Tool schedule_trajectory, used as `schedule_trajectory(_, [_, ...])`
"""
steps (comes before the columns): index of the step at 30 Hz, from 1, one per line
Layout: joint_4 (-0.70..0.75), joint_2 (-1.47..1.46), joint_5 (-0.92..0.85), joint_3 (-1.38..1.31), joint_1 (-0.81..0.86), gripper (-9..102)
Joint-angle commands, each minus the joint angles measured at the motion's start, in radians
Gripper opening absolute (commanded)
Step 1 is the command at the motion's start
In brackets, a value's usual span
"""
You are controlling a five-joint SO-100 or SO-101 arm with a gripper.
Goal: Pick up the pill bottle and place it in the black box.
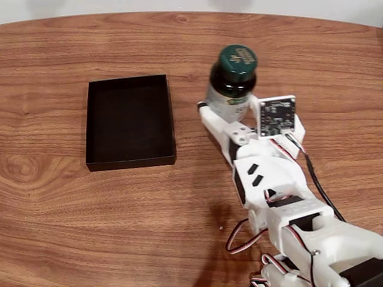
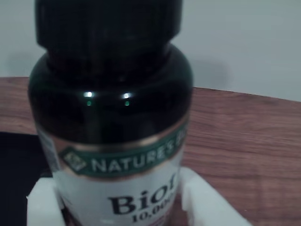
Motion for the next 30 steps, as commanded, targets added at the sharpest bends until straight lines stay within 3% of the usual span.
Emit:
schedule_trajectory(1, [-0.006, 0.046, 0.032, -0.141, -0.063, 13])
schedule_trajectory(11, [-0.057, -0.097, 0.121, -0.301, -0.244, 11])
schedule_trajectory(30, [-0.298, -0.611, 0.109, -0.589, -0.331, 10])
